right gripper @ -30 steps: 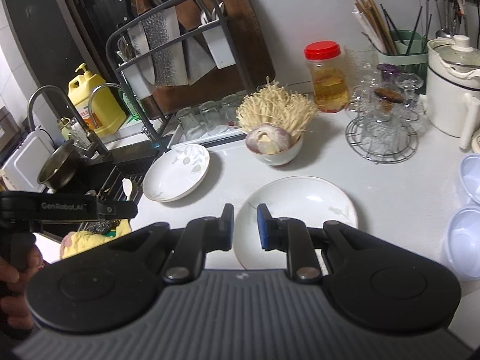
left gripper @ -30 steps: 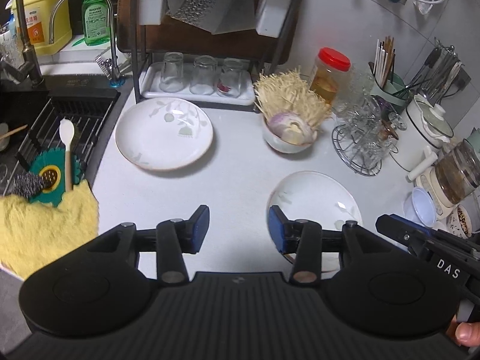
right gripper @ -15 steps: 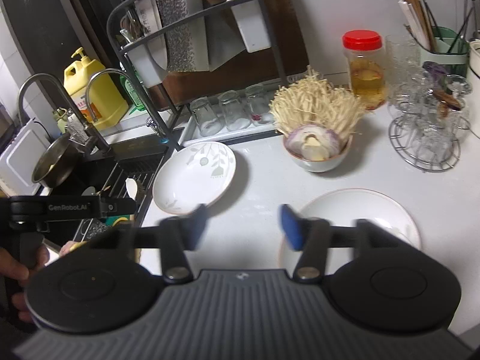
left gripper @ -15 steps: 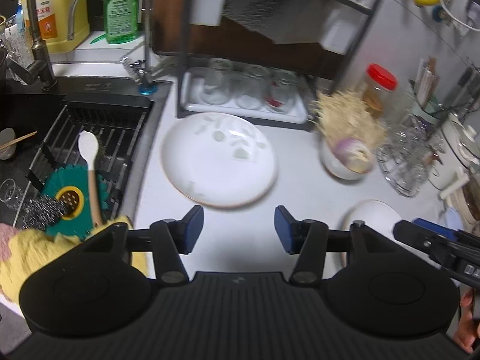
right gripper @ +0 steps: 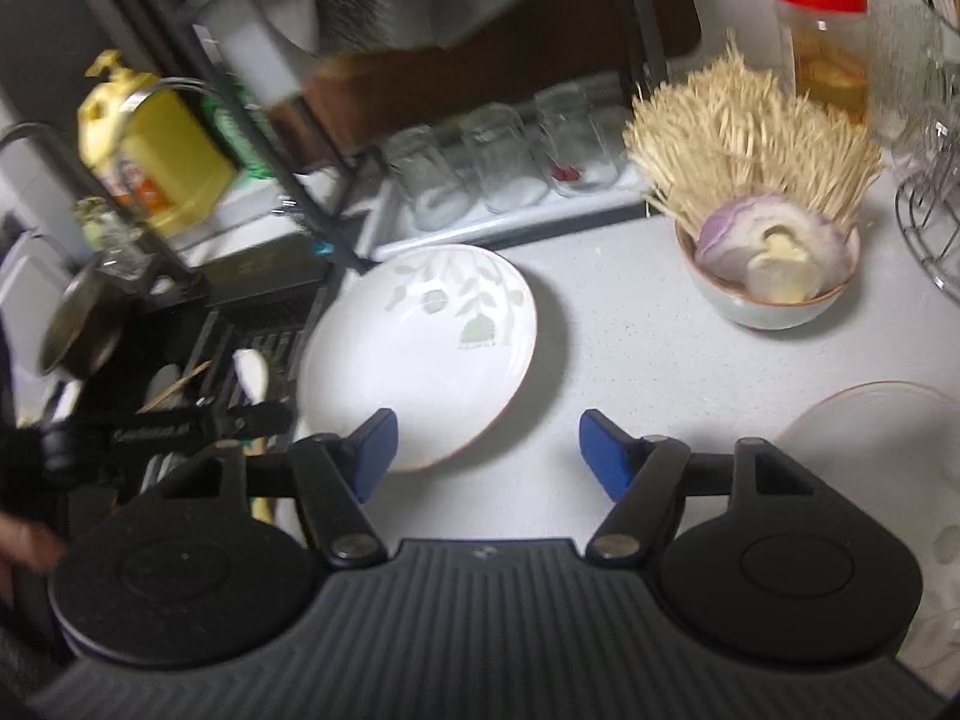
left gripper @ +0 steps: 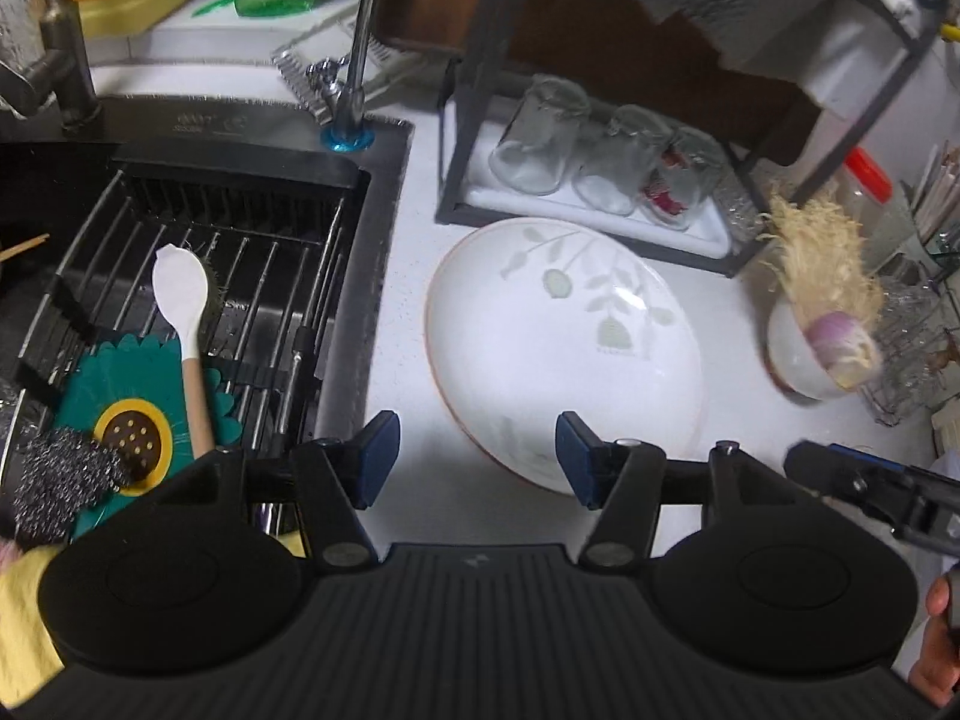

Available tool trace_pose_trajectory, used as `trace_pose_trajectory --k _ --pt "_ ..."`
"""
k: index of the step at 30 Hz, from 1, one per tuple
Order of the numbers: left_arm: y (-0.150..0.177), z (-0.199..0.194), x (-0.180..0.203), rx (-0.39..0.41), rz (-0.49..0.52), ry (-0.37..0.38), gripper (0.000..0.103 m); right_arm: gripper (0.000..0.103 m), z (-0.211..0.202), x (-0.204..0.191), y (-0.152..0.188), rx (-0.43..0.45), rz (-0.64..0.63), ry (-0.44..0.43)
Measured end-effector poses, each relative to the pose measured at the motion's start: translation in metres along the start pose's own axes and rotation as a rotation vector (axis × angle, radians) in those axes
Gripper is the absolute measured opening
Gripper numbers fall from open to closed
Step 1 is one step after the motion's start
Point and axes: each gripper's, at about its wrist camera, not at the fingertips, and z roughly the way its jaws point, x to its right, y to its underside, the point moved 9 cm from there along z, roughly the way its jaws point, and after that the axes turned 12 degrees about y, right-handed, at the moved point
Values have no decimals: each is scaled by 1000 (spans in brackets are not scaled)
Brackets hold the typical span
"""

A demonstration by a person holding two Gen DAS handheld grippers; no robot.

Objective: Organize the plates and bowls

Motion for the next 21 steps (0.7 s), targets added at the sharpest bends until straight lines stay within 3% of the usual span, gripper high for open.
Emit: trace_pose_trajectory --k 7,15,17,21 --pt "-16 30 -21 -10 20 18 61 55 57 -11 -9 -38 21 62" --pt "-31 57 -30 -43 39 54 41 37 92 -9 -11 -68 35 104" --pt "-33 64 -30 -56 53 65 39 26 97 -10 -11 -69 43 108" --pt "-37 71 -28 -65 96 64 30 25 104 -12 -12 -57 19 135"
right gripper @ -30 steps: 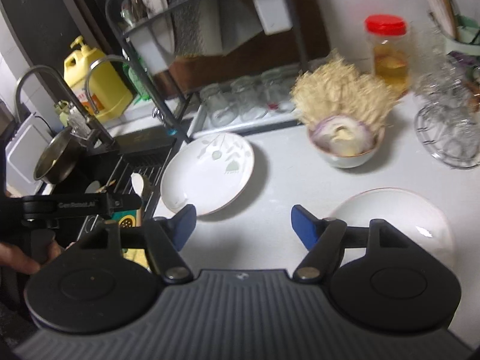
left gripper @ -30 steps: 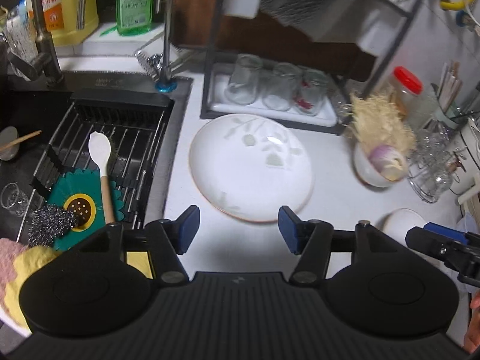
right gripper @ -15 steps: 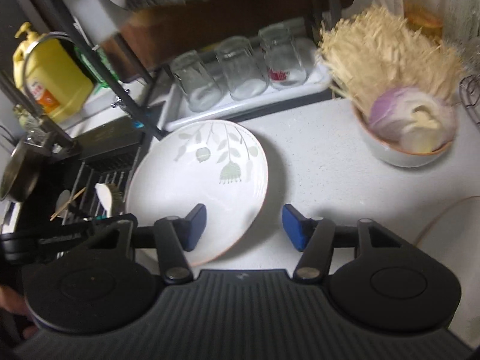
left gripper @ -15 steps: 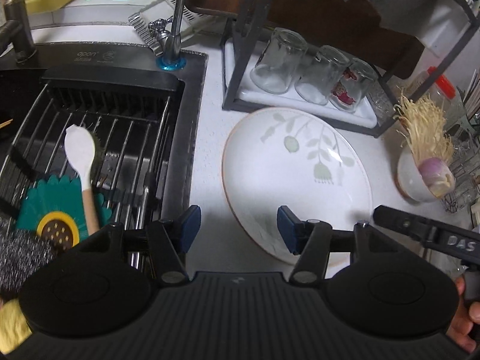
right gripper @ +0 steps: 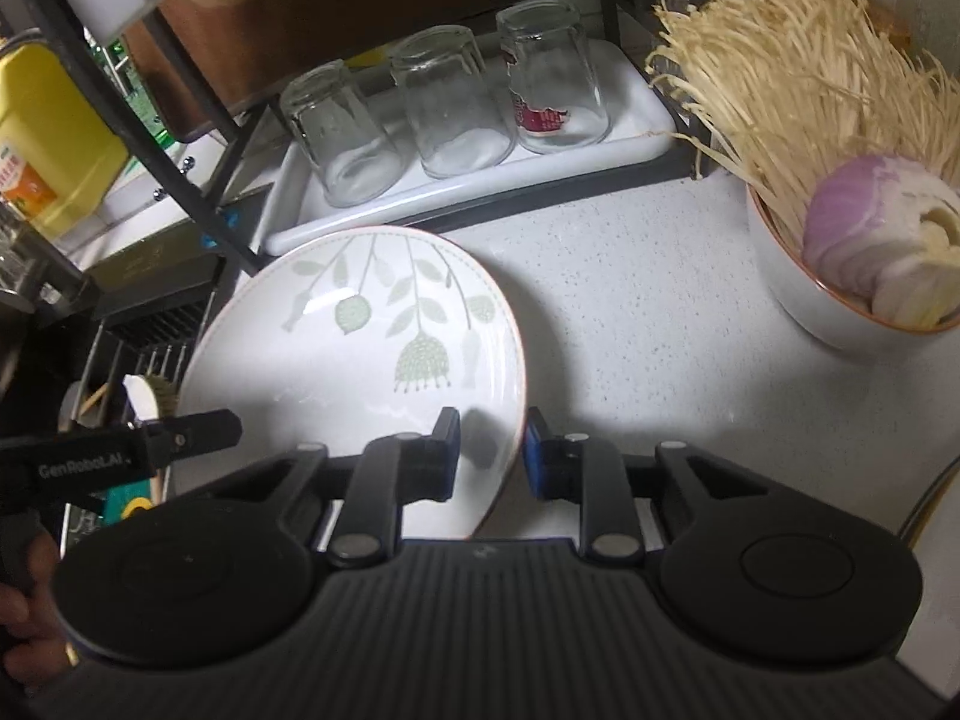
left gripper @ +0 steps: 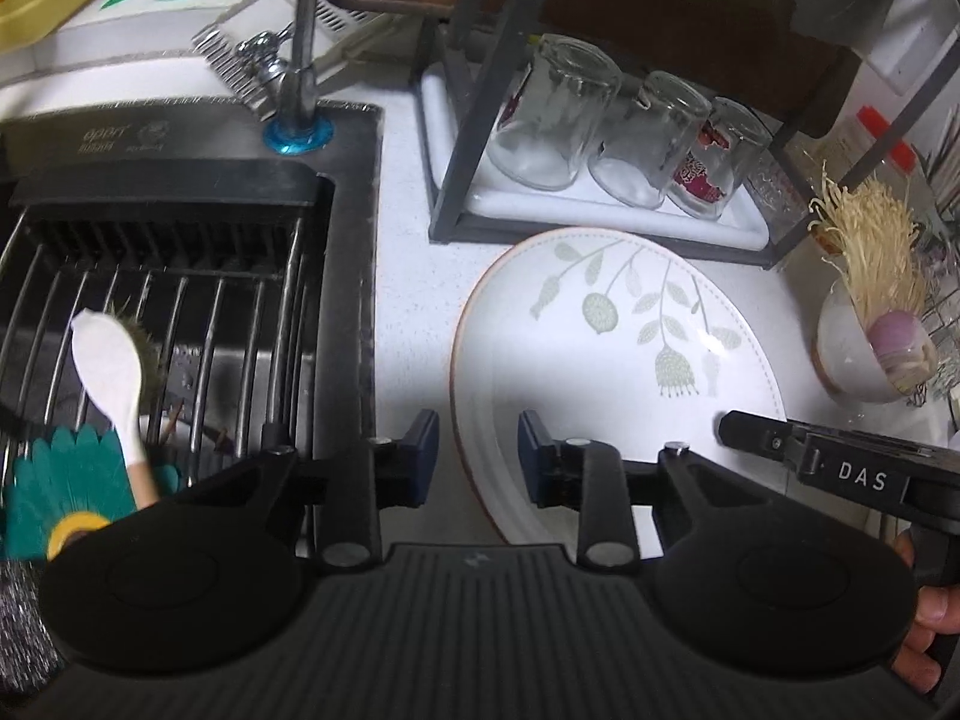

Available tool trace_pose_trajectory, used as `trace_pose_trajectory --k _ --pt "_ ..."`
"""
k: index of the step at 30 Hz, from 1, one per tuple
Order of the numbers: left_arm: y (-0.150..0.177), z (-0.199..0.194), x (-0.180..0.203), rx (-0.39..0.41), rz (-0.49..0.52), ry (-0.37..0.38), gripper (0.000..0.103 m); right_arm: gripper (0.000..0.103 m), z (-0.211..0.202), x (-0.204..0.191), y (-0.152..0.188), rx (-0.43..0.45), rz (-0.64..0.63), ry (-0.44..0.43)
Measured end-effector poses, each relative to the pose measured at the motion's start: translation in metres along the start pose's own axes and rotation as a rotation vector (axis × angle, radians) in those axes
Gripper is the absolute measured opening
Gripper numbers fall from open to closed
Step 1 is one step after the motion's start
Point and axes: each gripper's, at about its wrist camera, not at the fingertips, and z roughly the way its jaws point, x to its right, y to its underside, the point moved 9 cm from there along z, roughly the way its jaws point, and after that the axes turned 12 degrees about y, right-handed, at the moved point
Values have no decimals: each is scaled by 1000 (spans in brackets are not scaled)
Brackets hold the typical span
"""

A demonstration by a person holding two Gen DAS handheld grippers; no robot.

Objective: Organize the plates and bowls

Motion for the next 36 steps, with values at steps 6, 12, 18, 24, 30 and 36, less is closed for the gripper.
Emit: trace_pose_trajectory --k 6,12,18,24,30,36 --pt "-2 5 2 -15 11 6 22 22 8 3 -4 0 15 -6" --pt "2 -3 0 -27 -56 41 22 19 4 6 -5 -30 45 -30" --pt "8 -14 7 -33 -69 49 22 19 -7 7 -4 -36 46 -48" --pt "10 -25 19 -37 -62 87 22 19 -22 17 9 -64 68 -57" --pt "17 -41 40 -31 -37 97 22 19 -44 29 18 -52 66 -72" --pt "28 -53 66 -38 -47 127 22 19 -72 53 26 -19 92 -107"
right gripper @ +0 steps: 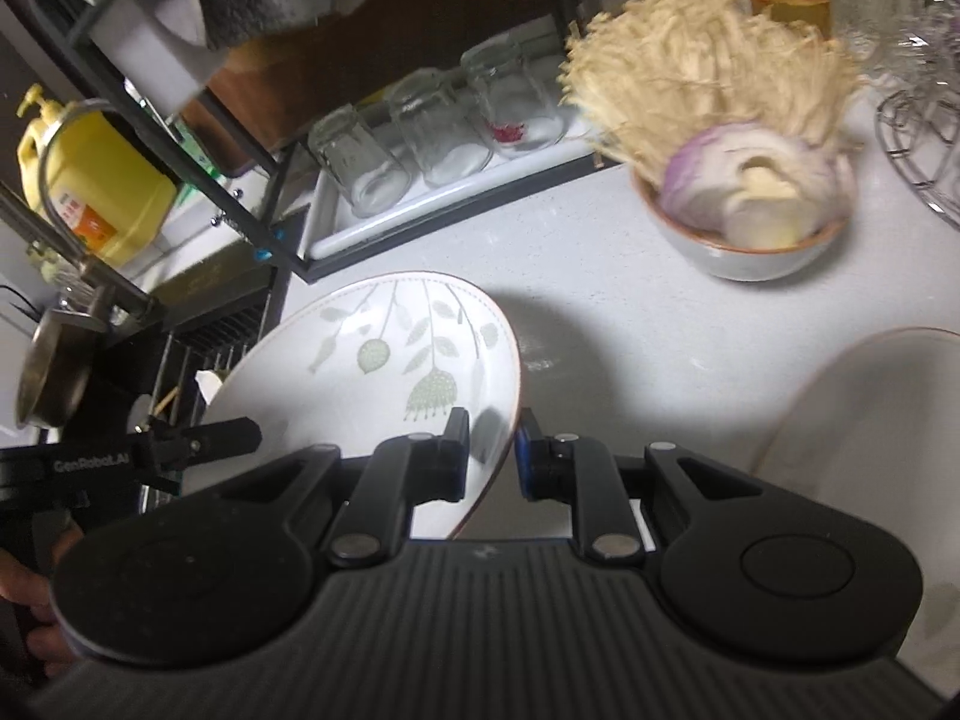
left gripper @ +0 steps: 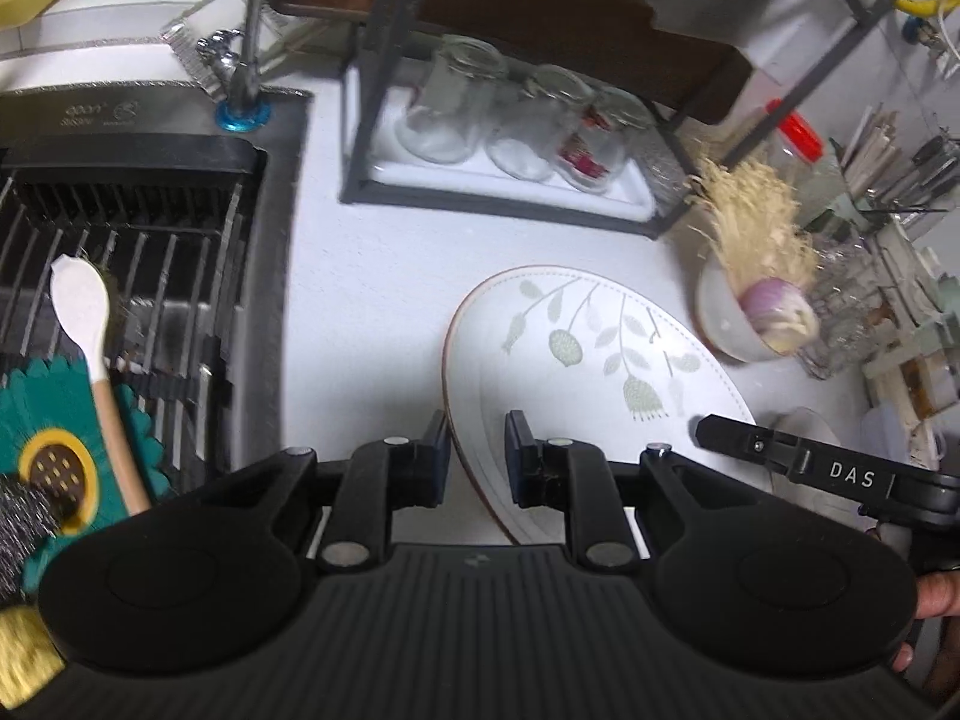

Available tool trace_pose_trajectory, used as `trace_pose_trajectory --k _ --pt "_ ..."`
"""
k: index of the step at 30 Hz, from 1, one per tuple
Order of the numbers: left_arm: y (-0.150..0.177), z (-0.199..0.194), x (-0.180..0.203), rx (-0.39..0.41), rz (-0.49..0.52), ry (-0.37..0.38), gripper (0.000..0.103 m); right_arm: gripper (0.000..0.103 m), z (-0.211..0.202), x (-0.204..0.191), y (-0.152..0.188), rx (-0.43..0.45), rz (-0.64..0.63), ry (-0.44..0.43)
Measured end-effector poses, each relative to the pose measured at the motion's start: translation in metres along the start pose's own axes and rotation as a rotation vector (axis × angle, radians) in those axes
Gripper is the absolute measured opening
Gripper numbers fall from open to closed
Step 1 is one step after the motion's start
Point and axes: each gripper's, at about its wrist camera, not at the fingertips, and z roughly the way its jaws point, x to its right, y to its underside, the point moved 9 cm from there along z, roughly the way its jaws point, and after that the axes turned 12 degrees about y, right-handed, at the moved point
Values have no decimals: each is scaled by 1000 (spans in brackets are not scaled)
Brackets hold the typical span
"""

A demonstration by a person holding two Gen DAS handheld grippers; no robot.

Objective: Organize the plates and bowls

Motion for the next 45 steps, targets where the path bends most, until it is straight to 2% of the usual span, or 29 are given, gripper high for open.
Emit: trace_pose_trajectory --k 4,13,22,33,45 --pt "4 -3 25 -11 42 14 22 19 -19 16 3 10 24 2" --pt "-8 -12 80 37 106 43 22 19 -62 44 -4 76 37 -3" --pt "2 -6 124 40 122 51 22 19 -92 78 -3 132 64 -10" --pt "29 22 170 -32 175 57 22 19 -103 130 19 127 111 42" --pt "62 58 202 -135 220 77 22 19 -115 177 44 113 156 95"
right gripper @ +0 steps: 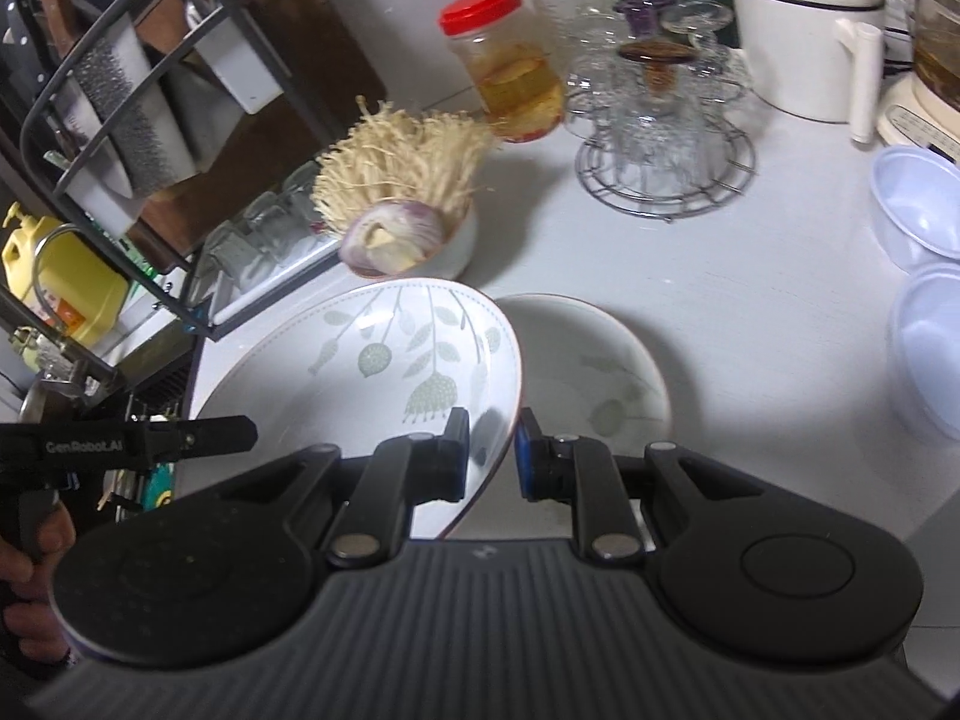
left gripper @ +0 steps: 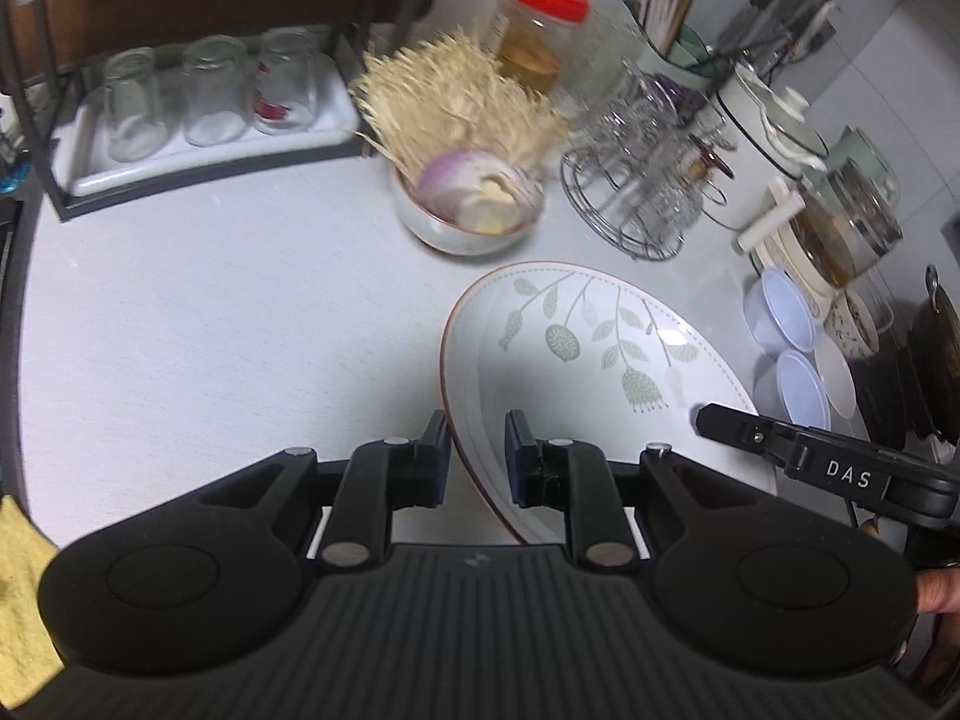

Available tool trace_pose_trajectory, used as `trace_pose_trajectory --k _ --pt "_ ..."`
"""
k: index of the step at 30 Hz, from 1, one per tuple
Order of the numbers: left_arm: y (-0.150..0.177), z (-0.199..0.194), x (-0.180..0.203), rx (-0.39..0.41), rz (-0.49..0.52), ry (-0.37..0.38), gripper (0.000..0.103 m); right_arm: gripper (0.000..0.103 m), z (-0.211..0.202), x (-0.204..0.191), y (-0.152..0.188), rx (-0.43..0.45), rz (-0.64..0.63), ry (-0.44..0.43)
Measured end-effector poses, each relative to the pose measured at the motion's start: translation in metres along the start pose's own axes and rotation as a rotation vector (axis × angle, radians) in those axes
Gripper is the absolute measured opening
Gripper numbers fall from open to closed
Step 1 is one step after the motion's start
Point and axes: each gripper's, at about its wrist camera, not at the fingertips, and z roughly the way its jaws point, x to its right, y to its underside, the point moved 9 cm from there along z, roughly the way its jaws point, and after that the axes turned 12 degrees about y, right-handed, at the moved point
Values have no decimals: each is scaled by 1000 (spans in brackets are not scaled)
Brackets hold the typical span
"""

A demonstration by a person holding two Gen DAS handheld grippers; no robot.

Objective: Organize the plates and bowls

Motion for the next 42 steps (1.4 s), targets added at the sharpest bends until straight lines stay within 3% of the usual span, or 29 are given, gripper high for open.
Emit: trace_pose_trajectory --k 15,21,42 --pt "13 49 25 -109 17 33 22 19 -4 47 14 -15 63 61" --pt "13 63 25 -129 -5 20 22 19 4 56 13 -31 56 68" --pt "8 99 27 -192 75 -62 22 19 33 68 12 -47 49 101"
